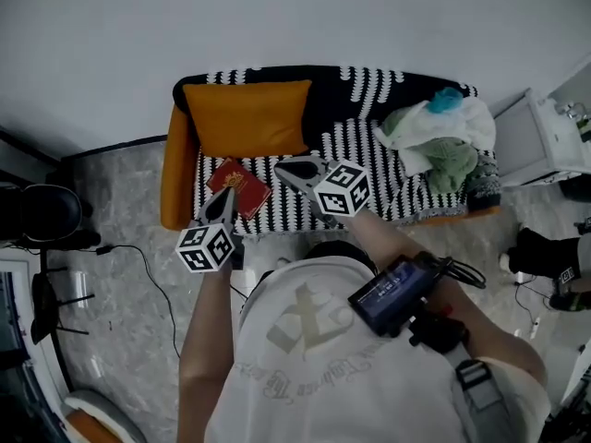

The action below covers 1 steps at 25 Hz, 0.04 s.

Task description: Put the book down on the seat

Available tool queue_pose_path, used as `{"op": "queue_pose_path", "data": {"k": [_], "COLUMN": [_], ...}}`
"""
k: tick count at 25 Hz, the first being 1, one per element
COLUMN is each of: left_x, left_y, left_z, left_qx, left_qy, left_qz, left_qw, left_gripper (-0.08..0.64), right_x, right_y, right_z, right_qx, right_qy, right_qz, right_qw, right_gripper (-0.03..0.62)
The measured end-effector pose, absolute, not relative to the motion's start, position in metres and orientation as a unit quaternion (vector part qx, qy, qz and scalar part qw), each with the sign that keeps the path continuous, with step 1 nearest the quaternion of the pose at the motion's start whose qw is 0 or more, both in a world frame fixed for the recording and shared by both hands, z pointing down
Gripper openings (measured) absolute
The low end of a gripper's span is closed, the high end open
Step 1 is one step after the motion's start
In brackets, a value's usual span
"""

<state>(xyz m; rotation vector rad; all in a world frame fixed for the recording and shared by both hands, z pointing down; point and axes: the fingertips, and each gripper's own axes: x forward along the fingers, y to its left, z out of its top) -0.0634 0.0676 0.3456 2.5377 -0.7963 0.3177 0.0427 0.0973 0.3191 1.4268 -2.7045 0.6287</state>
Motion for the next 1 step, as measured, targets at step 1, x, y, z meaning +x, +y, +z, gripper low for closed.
{"op": "queue_pose_path", "data": {"k": [1], "left_x": [-0.0634], "left_y": [0.0694], "left_z": [0.3457], "left_qx": [0.922], "left_qy": [-0.289], "left_qz": [0.116], "left_qw": [0.229], "left_gripper": [0.011], "right_x": [0.0424], "right_y": [0.0994], "right_z": [0.3187], "right_qx": [0.457], "right_qy": [-0.866], "right_qz": [0.201], "right_qw": [0.01], "right_gripper": [0.015]}}
